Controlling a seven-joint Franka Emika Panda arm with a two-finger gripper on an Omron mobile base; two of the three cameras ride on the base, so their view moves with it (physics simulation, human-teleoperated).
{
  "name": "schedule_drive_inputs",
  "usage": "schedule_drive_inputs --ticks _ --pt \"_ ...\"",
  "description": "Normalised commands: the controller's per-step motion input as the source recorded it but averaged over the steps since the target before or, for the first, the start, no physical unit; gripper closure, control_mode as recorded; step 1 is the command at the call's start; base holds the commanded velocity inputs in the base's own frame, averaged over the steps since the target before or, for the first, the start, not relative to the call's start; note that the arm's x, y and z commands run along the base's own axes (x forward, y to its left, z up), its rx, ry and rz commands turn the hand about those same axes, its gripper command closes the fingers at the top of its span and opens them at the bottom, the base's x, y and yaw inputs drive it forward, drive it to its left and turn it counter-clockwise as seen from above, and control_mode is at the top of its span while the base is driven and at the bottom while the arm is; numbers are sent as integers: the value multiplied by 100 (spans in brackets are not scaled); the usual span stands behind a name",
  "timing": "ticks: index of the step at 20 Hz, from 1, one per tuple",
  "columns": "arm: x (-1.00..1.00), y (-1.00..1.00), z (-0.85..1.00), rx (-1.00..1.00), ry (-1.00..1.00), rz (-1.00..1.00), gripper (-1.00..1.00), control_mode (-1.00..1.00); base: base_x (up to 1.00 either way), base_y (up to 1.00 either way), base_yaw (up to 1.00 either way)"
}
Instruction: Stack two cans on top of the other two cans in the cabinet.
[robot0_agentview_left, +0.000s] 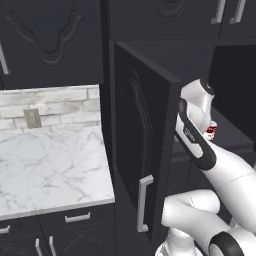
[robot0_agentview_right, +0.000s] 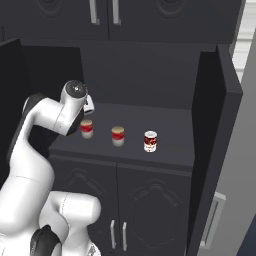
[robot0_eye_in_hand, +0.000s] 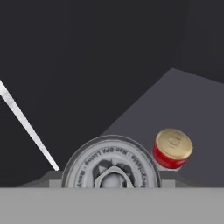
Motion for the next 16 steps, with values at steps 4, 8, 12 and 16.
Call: schedule_drive_inputs --ticks 4,8,12,16 --pt "0 -8 15 -2 -17 0 100 -100 0 0 0" --pt "2 -6 1 -7 -11 0 100 -100 0 0 0" --pt "11 -1 0 -6 -1 0 100 -100 0 0 0" --pt "11 -2 1 -2 0 0 100 -100 0 0 0"
